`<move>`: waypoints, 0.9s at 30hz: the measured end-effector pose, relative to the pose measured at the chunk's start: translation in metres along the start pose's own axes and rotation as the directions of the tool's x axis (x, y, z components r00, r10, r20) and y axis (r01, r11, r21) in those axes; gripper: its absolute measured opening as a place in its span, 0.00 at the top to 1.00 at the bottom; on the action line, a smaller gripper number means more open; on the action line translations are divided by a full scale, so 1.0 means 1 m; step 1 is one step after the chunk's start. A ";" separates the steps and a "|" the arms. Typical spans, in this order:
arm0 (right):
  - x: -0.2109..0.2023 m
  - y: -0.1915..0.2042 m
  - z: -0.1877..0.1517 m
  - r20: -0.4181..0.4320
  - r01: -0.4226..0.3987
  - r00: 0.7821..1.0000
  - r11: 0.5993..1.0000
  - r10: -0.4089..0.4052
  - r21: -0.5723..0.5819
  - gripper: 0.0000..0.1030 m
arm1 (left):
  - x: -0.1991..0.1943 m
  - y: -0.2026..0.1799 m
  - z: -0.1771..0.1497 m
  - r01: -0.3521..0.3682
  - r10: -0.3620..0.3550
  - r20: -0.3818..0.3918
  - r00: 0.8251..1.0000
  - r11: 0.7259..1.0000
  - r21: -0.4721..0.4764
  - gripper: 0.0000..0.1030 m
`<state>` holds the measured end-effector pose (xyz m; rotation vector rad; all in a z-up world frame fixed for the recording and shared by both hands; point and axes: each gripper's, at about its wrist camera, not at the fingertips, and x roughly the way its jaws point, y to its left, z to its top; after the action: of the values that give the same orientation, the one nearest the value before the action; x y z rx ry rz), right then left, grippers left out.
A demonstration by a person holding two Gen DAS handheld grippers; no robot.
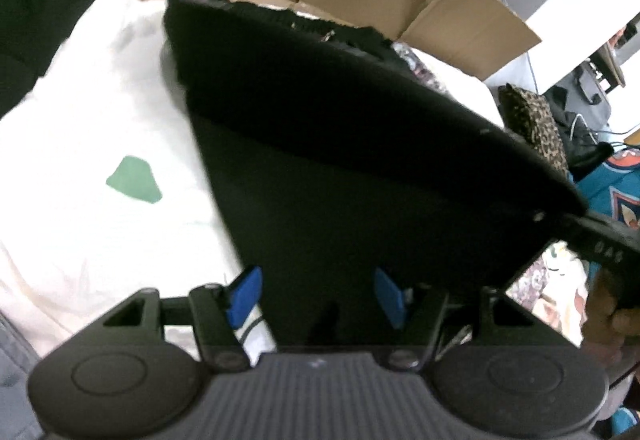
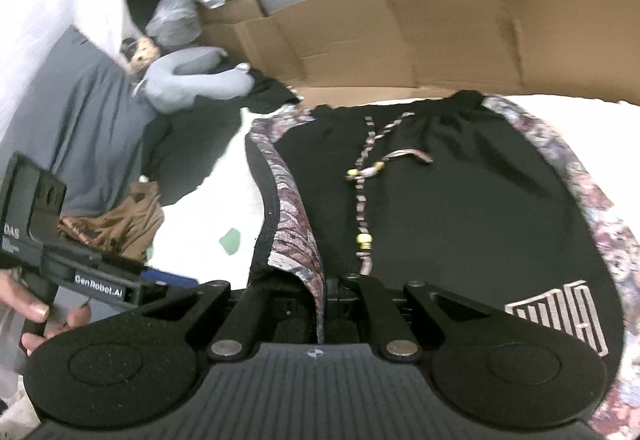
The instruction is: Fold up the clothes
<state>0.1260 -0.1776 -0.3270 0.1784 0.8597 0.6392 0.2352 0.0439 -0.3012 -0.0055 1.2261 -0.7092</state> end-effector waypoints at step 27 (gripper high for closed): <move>-0.080 -0.092 -0.029 -0.030 0.277 0.961 0.948 -0.276 0.156 0.99 | 0.046 -0.019 -0.037 0.043 -0.038 -0.198 0.979 0.999 0.021 0.42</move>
<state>0.1072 -0.3012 -0.3300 0.1948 0.9235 0.3086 0.2010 0.0194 -0.3473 0.0624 1.4103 -0.7746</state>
